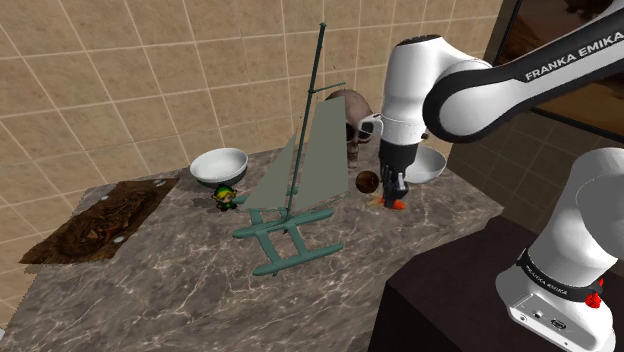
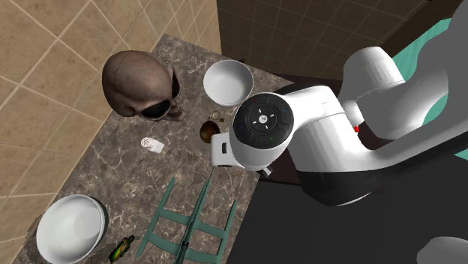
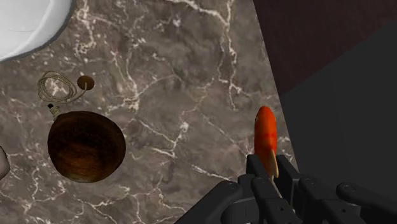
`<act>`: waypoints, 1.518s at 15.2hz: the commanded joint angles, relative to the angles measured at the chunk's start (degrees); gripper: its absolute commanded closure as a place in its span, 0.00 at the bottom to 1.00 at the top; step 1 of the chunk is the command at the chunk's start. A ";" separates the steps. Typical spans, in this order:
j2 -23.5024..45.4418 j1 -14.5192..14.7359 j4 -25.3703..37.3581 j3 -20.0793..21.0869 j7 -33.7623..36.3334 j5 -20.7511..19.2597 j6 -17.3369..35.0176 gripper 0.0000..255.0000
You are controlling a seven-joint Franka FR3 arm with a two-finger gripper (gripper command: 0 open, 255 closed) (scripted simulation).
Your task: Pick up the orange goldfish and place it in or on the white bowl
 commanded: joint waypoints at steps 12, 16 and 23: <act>-4.82 -1.53 5.12 -3.16 -2.51 -1.87 -10.21 1.00; -5.55 -4.44 4.63 -7.79 -8.20 -4.65 -10.84 1.00; -3.81 -9.47 6.46 -15.82 -18.09 -9.52 -11.30 1.00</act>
